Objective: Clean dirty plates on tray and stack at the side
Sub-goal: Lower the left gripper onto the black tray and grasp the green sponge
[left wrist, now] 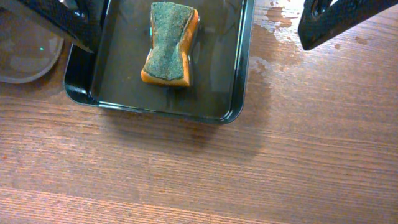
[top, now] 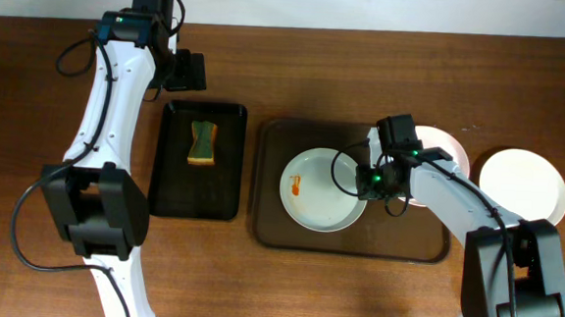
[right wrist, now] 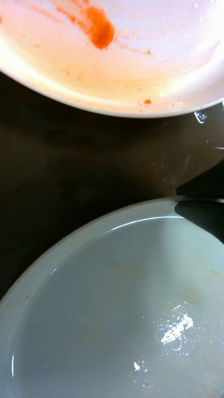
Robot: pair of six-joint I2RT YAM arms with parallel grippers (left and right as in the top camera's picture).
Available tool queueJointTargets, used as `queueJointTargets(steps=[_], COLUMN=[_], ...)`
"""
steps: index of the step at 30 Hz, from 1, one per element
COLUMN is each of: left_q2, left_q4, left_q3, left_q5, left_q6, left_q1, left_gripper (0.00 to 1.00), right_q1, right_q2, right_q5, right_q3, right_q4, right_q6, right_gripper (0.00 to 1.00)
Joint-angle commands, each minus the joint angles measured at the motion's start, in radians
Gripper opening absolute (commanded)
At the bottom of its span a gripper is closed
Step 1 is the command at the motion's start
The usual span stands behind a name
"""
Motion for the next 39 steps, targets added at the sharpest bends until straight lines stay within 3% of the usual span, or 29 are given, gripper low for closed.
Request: queueJointTargets(steps=[1, 7, 15, 22, 25, 28, 30, 31, 32, 34, 35, 36, 37, 39], left_q2=[-0.003, 0.000, 0.000, 0.000, 0.000, 0.000, 0.000, 0.000, 0.000, -0.003, -0.003, -0.003, -0.003, -0.003], left_q4=[0.003, -0.156, -0.169, 0.101, 0.204, 0.286, 0.313, 0.313, 0.313, 0.304, 0.298, 0.291, 0.282, 0.266], left_q3=[0.006, -0.010, -0.169, -0.444, -0.540, -0.610, -0.636, -0.636, -0.636, -0.630, -0.616, -0.596, -0.573, -0.532], left_q5=[-0.009, 0.208, 0.149, 0.061, 0.061, 0.061, 0.060, 0.060, 0.060, 0.060, 0.060, 0.061, 0.060, 0.060], left_q6=[0.002, 0.002, 0.002, 0.002, 0.002, 0.002, 0.002, 0.003, 0.003, 0.003, 0.003, 0.015, 0.045, 0.084], left_q1=[0.005, -0.003, -0.072, -0.076, -0.076, -0.077, -0.077, -0.077, -0.076, -0.076, -0.074, -0.072, -0.069, -0.069], left_gripper=[1.00, 1.00, 1.00, 1.00, 0.76, 0.68, 0.14, 0.05, 0.04, 0.05, 0.17, 0.63, 0.92, 1.00], right_q1=[0.005, 0.005, 0.005, 0.005, 0.005, 0.005, 0.005, 0.005, 0.005, 0.005, 0.005, 0.005, 0.005, 0.005], right_q2=[0.006, 0.006, 0.006, 0.006, 0.006, 0.006, 0.006, 0.006, 0.006, 0.006, 0.006, 0.006, 0.006, 0.006], right_q5=[0.002, 0.002, 0.002, 0.002, 0.002, 0.002, 0.002, 0.002, 0.002, 0.002, 0.002, 0.002, 0.002, 0.002], right_q3=[-0.005, -0.005, -0.005, -0.005, -0.005, -0.005, -0.005, -0.005, -0.005, -0.005, -0.005, -0.005, -0.005, -0.005], right_q4=[-0.001, -0.012, -0.012, -0.011, -0.011, -0.011, -0.011, -0.011, -0.011, -0.011, -0.011, -0.011, -0.011, -0.011], right_q6=[0.004, 0.004, 0.004, 0.004, 0.004, 0.004, 0.004, 0.004, 0.004, 0.004, 0.004, 0.004, 0.004, 0.004], right_gripper=[0.05, 0.06, 0.05, 0.06, 0.05, 0.06, 0.06, 0.06, 0.06, 0.06, 0.06, 0.06, 0.07, 0.07])
